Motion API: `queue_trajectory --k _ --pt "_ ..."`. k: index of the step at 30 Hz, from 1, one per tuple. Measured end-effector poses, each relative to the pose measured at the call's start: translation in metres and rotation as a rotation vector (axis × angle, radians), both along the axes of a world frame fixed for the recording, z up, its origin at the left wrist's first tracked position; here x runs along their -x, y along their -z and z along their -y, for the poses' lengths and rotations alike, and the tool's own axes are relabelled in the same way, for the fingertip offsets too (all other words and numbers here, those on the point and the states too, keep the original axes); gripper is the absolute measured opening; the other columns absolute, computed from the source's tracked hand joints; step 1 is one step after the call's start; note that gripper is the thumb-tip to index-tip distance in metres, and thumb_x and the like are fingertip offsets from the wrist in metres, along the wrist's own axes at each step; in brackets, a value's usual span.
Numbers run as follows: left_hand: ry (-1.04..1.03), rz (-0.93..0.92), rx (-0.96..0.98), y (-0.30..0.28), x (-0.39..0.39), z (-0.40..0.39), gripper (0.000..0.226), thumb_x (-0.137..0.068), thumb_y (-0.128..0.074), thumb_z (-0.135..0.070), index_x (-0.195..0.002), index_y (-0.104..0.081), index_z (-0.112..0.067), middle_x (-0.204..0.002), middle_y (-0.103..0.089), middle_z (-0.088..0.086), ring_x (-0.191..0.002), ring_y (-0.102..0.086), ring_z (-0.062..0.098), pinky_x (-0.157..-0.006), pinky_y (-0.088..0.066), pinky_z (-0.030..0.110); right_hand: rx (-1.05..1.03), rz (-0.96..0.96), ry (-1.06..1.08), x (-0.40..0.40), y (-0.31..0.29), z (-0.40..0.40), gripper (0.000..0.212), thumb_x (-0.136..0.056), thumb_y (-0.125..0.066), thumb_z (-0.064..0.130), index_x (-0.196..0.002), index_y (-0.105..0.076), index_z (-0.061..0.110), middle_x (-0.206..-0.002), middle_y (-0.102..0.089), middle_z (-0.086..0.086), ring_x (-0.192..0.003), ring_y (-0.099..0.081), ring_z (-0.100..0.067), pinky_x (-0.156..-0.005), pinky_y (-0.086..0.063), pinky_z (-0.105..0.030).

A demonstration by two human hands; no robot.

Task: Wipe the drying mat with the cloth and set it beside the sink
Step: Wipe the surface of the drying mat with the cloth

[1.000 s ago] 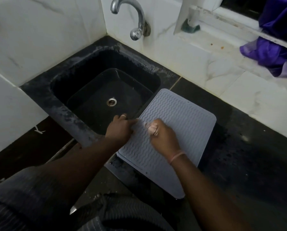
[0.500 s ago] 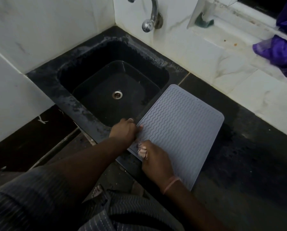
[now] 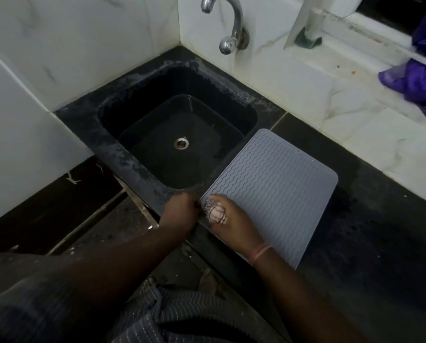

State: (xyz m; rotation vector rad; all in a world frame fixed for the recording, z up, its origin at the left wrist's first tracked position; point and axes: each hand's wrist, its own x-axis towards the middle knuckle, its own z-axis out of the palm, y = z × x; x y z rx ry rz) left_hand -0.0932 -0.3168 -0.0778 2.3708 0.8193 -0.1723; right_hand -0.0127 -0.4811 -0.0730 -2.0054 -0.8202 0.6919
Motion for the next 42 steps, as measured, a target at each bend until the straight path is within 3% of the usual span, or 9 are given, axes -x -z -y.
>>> queue_trajectory --k 2,5,8,17,22,29,33,38,42 --pt "0.012 -0.02 -0.058 -0.002 -0.001 0.002 0.017 -0.093 -0.06 -0.017 -0.094 -0.076 -0.016 -0.093 -0.074 0.012 -0.09 -0.071 0.031 -0.077 -0.055 0.038 0.122 0.261 -0.157 0.002 0.012 -0.007 0.047 -0.089 -0.074 0.022 -0.134 -0.062 0.029 -0.121 -0.061 0.003 -0.112 -0.056 -0.015 -0.095 -0.048 -0.028" --pt "0.095 -0.063 -0.119 -0.004 -0.002 0.002 0.018 -0.095 -0.056 -0.018 -0.094 -0.074 -0.018 -0.096 -0.071 0.012 -0.091 -0.07 0.033 -0.075 -0.055 0.039 0.146 0.337 -0.231 -0.008 0.017 -0.01 0.034 -0.092 -0.068 0.037 -0.124 -0.067 0.028 -0.11 -0.06 0.001 -0.101 -0.057 -0.019 -0.085 -0.049 -0.035" --pt "0.172 -0.09 -0.115 -0.004 -0.004 -0.001 0.017 -0.097 -0.056 -0.016 -0.091 -0.071 -0.018 -0.099 -0.066 0.008 -0.091 -0.067 0.027 -0.077 -0.056 0.038 0.124 0.382 -0.273 -0.036 0.014 -0.009 0.023 -0.086 -0.069 0.022 -0.109 -0.07 0.027 -0.102 -0.067 0.003 -0.094 -0.061 -0.018 -0.085 -0.051 -0.04" --pt "0.141 -0.093 -0.005 -0.001 -0.007 -0.007 0.015 -0.098 -0.06 -0.02 -0.089 -0.069 -0.027 -0.098 -0.065 -0.003 -0.087 -0.064 0.011 -0.08 -0.057 0.031 0.143 0.416 0.143 -0.126 0.012 -0.014 0.028 -0.087 -0.071 0.004 -0.112 -0.07 0.017 -0.104 -0.067 -0.001 -0.099 -0.064 -0.018 -0.087 -0.05 -0.025" --pt "-0.09 -0.086 0.067 0.003 -0.01 -0.009 0.009 -0.092 -0.07 -0.021 -0.086 -0.077 -0.023 -0.089 -0.072 -0.006 -0.082 -0.069 0.008 -0.074 -0.057 0.028 -0.005 0.325 -0.241 -0.048 0.003 -0.015 0.021 -0.096 -0.065 0.015 -0.115 -0.071 0.024 -0.11 -0.069 0.007 -0.103 -0.06 -0.002 -0.09 -0.051 -0.021" --pt "-0.155 -0.134 0.007 0.004 -0.016 -0.003 0.013 -0.09 -0.069 -0.018 -0.078 -0.073 -0.019 -0.084 -0.073 0.003 -0.081 -0.072 0.022 -0.074 -0.059 0.036 0.038 0.485 -0.351 -0.057 0.028 -0.016 0.045 -0.087 -0.07 0.013 -0.13 -0.064 0.023 -0.12 -0.068 0.002 -0.11 -0.055 -0.019 -0.093 -0.048 -0.034" --pt "-0.151 -0.149 0.073 0.0 -0.016 -0.002 0.012 -0.09 -0.073 -0.013 -0.087 -0.075 -0.024 -0.098 -0.073 -0.003 -0.091 -0.069 0.014 -0.086 -0.058 0.034 0.051 0.487 -0.243 -0.117 0.016 -0.02 0.036 -0.094 -0.067 0.013 -0.13 -0.065 0.019 -0.118 -0.068 -0.001 -0.111 -0.057 -0.018 -0.096 -0.048 -0.032" --pt "-0.164 -0.149 0.058 -0.004 -0.019 0.002 0.012 -0.092 -0.068 -0.013 -0.089 -0.074 -0.023 -0.101 -0.071 -0.003 -0.09 -0.067 0.013 -0.081 -0.057 0.031 0.133 0.493 0.014 -0.171 0.011 -0.033 0.034 -0.09 -0.072 0.008 -0.122 -0.066 0.018 -0.11 -0.07 -0.001 -0.107 -0.066 -0.016 -0.094 -0.053 -0.026" --pt "-0.176 -0.139 -0.006 -0.007 -0.029 0.012 0.009 -0.094 -0.065 -0.022 -0.093 -0.073 -0.017 -0.096 -0.069 0.003 -0.087 -0.067 0.019 -0.073 -0.053 0.033 0.067 0.438 0.008 -0.143 0.006 -0.041 0.022 -0.095 -0.067 0.014 -0.116 -0.067 0.02 -0.104 -0.07 0.006 -0.099 -0.065 -0.006 -0.087 -0.057 -0.025"
